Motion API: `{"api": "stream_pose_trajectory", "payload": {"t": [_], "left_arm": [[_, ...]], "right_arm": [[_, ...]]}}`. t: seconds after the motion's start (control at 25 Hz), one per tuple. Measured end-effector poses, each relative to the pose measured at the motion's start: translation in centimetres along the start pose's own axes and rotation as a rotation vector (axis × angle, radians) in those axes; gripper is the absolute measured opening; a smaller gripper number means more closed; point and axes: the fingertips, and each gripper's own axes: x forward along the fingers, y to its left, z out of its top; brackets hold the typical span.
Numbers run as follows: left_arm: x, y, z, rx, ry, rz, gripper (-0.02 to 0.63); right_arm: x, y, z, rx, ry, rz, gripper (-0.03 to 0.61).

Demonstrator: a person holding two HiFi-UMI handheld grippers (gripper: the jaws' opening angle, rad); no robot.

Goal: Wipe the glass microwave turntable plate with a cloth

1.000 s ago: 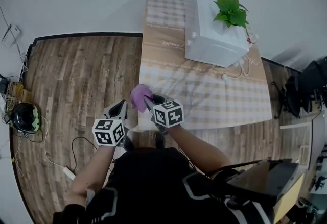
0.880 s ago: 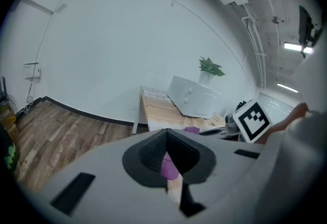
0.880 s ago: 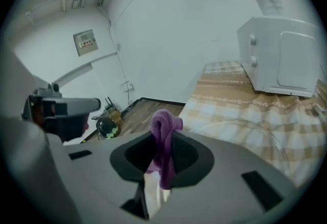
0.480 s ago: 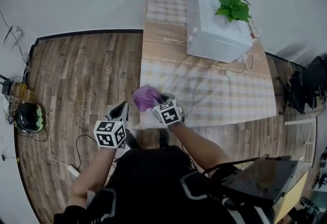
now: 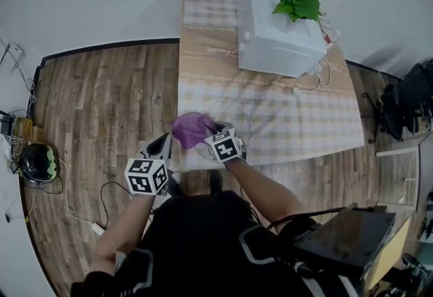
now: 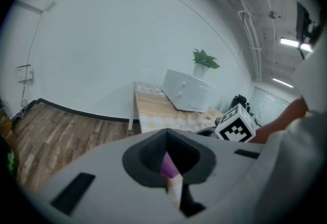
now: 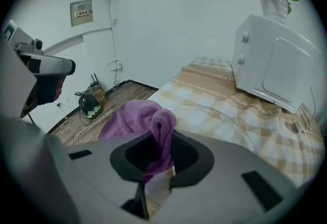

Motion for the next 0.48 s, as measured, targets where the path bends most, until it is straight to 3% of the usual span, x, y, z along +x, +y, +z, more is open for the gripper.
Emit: {"api": "stream_pose_trajectory", "payload": {"t": [0.48], "left_arm": [[2.0, -2.0, 0.8, 0.027, 0.014, -0.051, 0.002]], "right_arm": [[-1.9, -4.0, -2.1, 0.062, 0.014, -0.071, 0.075]]}}
